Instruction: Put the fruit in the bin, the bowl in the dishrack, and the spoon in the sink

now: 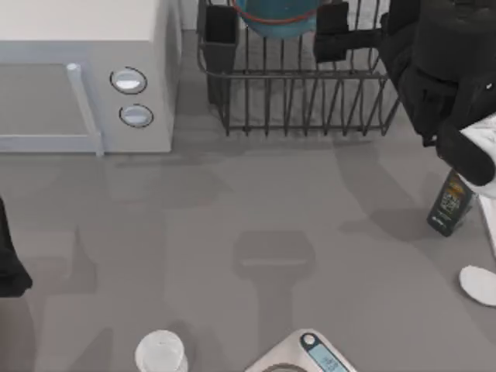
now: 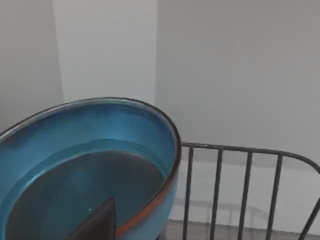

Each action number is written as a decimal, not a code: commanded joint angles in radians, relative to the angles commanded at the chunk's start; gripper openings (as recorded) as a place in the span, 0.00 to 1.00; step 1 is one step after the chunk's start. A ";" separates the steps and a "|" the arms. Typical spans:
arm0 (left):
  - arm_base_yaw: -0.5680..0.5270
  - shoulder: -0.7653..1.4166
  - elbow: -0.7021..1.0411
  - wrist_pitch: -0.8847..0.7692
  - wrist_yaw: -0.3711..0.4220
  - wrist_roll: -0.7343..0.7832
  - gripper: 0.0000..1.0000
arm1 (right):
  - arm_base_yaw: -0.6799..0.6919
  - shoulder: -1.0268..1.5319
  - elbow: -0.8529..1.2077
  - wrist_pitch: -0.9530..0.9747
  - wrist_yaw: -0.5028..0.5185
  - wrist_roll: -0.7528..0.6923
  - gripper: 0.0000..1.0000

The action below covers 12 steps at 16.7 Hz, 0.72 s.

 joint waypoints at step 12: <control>0.000 0.000 0.000 0.000 0.000 0.000 1.00 | -0.350 -1.096 -0.737 -0.364 -0.371 -0.005 1.00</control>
